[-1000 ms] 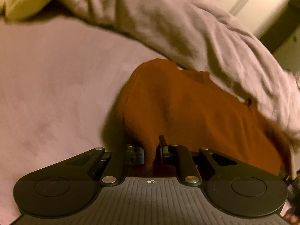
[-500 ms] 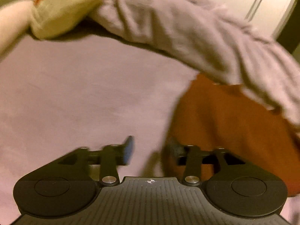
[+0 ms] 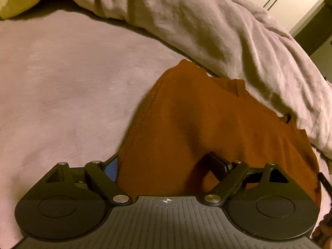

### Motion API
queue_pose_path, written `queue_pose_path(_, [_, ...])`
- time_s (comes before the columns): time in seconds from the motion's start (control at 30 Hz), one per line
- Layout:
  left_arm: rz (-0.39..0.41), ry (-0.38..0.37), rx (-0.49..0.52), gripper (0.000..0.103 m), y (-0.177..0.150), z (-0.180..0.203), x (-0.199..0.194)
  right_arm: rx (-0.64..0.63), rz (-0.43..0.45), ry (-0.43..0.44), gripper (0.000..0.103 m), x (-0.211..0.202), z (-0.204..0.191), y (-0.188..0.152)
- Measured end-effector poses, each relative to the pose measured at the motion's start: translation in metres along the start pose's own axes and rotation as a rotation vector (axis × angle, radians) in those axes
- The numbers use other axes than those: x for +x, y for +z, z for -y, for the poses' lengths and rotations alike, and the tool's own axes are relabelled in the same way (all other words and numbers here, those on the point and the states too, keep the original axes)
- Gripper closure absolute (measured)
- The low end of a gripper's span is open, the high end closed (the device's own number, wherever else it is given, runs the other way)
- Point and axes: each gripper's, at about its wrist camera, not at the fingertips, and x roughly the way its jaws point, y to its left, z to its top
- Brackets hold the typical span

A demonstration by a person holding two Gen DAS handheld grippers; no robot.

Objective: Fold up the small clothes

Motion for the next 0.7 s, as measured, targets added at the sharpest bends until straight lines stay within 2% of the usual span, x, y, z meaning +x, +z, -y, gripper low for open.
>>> queue_pose_path(0.07, [0.003, 0.010, 0.011, 0.014, 0.000, 0.004, 0.005, 0.043, -0.014, -0.040, 0.084, 0.003, 0.009, 0.007])
queue_pose_path(0.13, [0.007, 0.017, 0.018, 0.014, 0.001, 0.006, 0.006, 0.012, 0.014, -0.050, 0.084, -0.005, 0.007, 0.006])
queue_pose_path(0.27, [0.012, 0.047, 0.035, 0.014, 0.000, 0.012, 0.007, -0.017, 0.079, 0.103, 0.084, -0.024, -0.004, -0.001])
queue_pose_path(0.37, [0.008, 0.066, 0.049, 0.014, -0.001, 0.015, 0.008, -0.059, 0.054, 0.181, 0.084, -0.016, -0.019, 0.003])
queue_pose_path(0.5, [0.006, 0.087, 0.075, 0.013, -0.003, 0.019, 0.009, -0.156, 0.011, 0.215, 0.084, 0.009, -0.037, 0.007])
queue_pose_path(0.6, [0.007, 0.099, 0.094, 0.013, -0.005, 0.022, 0.010, -0.197, -0.023, 0.169, 0.084, 0.022, -0.042, 0.006])
queue_pose_path(0.63, [0.006, 0.102, 0.099, 0.013, -0.005, 0.022, 0.011, -0.216, -0.020, 0.100, 0.084, 0.025, -0.043, 0.005])
queue_pose_path(0.7, [0.005, 0.103, 0.104, 0.013, -0.005, 0.022, 0.011, -0.226, -0.002, -0.103, 0.084, 0.030, -0.041, 0.006])
